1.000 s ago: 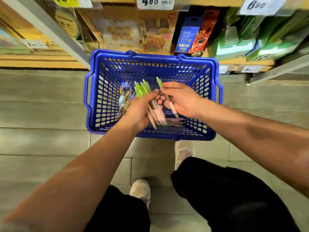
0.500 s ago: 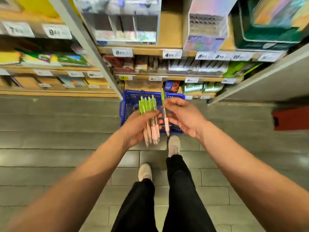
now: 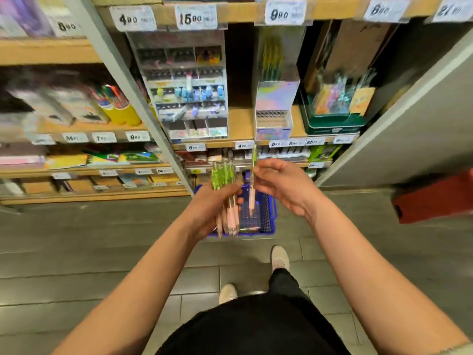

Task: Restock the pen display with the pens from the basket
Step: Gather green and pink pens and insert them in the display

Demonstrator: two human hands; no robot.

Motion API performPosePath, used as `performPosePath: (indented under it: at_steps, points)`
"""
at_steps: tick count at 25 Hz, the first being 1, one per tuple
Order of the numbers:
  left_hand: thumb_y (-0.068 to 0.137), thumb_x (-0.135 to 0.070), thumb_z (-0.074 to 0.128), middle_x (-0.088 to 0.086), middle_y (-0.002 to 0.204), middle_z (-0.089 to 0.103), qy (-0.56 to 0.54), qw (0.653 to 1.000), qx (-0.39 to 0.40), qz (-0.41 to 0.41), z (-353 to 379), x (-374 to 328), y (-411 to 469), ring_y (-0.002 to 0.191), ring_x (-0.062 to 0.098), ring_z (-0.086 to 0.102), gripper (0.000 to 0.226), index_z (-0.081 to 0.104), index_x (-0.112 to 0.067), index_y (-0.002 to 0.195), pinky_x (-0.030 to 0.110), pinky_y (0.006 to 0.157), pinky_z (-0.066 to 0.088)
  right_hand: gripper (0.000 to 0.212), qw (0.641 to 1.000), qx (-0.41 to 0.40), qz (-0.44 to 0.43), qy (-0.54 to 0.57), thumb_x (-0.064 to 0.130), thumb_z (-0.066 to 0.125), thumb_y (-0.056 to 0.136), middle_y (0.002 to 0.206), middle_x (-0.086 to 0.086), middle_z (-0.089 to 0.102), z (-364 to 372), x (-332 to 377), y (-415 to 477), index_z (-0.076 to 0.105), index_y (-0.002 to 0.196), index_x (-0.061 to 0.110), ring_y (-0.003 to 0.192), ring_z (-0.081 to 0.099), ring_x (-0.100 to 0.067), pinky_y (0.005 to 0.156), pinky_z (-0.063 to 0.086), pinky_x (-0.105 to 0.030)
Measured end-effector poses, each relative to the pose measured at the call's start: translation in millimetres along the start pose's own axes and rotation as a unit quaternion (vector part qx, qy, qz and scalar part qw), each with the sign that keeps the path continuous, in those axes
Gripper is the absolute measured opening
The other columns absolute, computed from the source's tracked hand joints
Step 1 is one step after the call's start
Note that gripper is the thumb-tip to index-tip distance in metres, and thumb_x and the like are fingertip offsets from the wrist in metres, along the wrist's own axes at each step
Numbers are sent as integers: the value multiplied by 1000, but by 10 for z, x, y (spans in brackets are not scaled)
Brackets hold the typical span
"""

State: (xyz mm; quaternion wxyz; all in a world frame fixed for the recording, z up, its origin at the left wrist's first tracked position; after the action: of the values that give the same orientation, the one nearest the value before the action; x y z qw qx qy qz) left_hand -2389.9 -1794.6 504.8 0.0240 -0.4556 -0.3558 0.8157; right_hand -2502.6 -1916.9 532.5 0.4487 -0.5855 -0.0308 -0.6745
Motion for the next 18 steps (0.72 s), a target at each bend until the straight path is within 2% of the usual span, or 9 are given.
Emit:
performPosePath:
  at_steps: [3, 5, 7, 10, 14, 18]
  points:
    - [96, -16, 69, 9, 84, 72, 2, 1000, 4, 7, 284, -151, 71, 69, 18, 68, 22, 67, -3, 113, 33, 65, 58, 29, 998, 34, -4, 45, 2, 69, 90, 106, -13, 75, -135, 214, -3, 62, 118, 3, 97, 74, -24, 79, 59, -29]
    - [98, -15, 66, 11, 87, 72, 5, 1000, -7, 18, 462, -228, 183, 69, 20, 67, 23, 67, 0, 114, 33, 64, 57, 24, 998, 45, -4, 53, 2, 67, 92, 107, -16, 74, -251, 357, 24, 62, 115, 3, 95, 75, -29, 79, 60, -30]
    - [99, -16, 65, 14, 88, 70, -6, 1000, -11, 27, 707, -329, 346, 70, 23, 66, 25, 66, 1, 117, 35, 66, 57, 16, 997, 51, -9, 53, 1, 64, 94, 101, -16, 76, -441, 550, 93, 60, 109, 3, 89, 76, -31, 77, 60, -29]
    - [100, -18, 63, 13, 86, 70, -13, 999, -10, 42, 1052, -500, 636, 70, 22, 68, 24, 64, -1, 116, 33, 62, 58, 10, 998, 36, -3, 47, 2, 63, 95, 92, -12, 76, -774, 813, 288, 61, 105, 5, 85, 76, -26, 72, 60, -26]
    - [97, -18, 67, 14, 93, 73, -42, 996, -32, 65, 1227, -646, 955, 74, 24, 69, 27, 67, 1, 117, 39, 73, 60, 6, 998, 52, 13, 41, 6, 61, 97, 100, -15, 76, -1029, 998, 558, 64, 103, 5, 89, 76, -26, 73, 60, -27]
    - [96, -15, 68, 14, 86, 72, -76, 995, -27, 58, 1255, -776, 1326, 67, 21, 69, 24, 69, 3, 111, 31, 60, 59, 13, 999, 39, 9, 24, 9, 64, 96, 100, -10, 77, -1210, 1124, 958, 66, 108, 5, 91, 75, -21, 75, 59, -25]
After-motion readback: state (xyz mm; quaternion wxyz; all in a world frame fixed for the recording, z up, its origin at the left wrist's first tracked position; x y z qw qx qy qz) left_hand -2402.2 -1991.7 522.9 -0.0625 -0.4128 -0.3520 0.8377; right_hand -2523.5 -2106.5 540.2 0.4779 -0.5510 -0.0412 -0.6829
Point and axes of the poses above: each hand's wrist, its own y-axis towards the middle knuckle, its own z-axis out of the palm, x = y × z, the point moved 8 cm from there along y, towards the middle knuckle
